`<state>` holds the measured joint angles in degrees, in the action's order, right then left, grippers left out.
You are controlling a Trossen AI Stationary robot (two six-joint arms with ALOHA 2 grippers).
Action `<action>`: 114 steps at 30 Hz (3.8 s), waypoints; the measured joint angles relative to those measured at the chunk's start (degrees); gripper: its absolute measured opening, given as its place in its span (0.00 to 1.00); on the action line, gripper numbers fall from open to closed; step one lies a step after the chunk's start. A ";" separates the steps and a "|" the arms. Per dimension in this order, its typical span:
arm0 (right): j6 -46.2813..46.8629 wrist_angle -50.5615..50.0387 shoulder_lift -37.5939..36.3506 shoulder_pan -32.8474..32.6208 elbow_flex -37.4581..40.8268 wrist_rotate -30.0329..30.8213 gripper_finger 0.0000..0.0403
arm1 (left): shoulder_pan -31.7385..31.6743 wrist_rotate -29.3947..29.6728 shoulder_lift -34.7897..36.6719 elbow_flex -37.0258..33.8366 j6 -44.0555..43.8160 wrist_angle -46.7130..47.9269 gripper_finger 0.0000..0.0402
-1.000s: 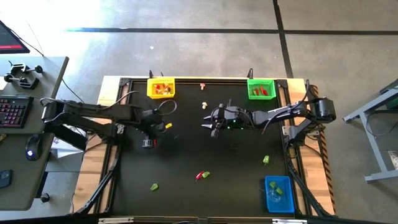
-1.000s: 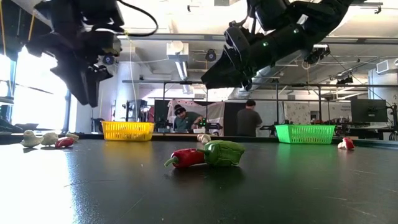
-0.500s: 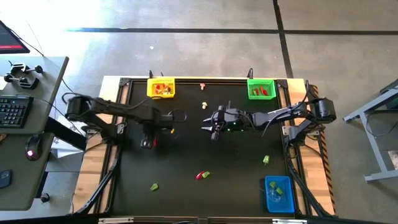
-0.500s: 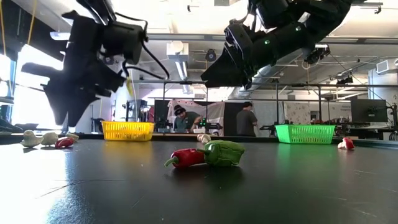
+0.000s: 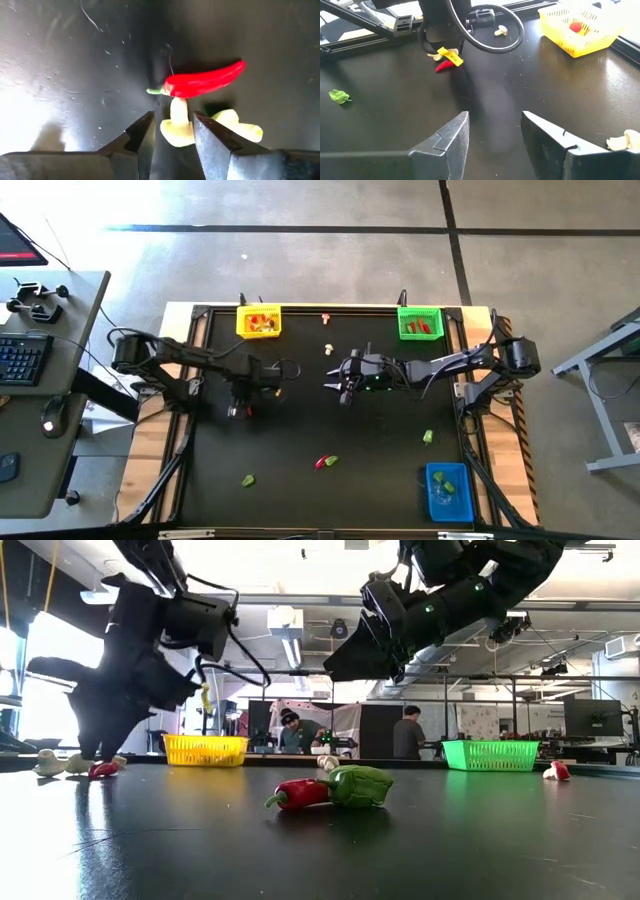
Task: Sort produce into baskets
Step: Put the green mushroom into the yellow bin
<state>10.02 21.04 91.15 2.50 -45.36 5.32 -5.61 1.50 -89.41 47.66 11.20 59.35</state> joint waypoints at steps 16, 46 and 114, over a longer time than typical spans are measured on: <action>-0.02 0.20 0.00 0.00 0.00 -0.24 0.42 | -0.17 -2.29 0.00 -3.86 4.59 -2.89 0.06; -1.23 0.17 0.00 0.00 0.00 -0.15 0.42 | -39.96 11.03 3.92 1.60 -6.96 -41.82 0.01; 0.92 -3.27 25.42 14.82 -24.38 -3.50 0.05 | -31.71 -23.23 44.34 -46.88 -10.57 -109.89 0.44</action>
<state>10.94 17.76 116.57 17.32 -69.75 1.82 -37.32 -21.74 -45.07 0.78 0.64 -50.54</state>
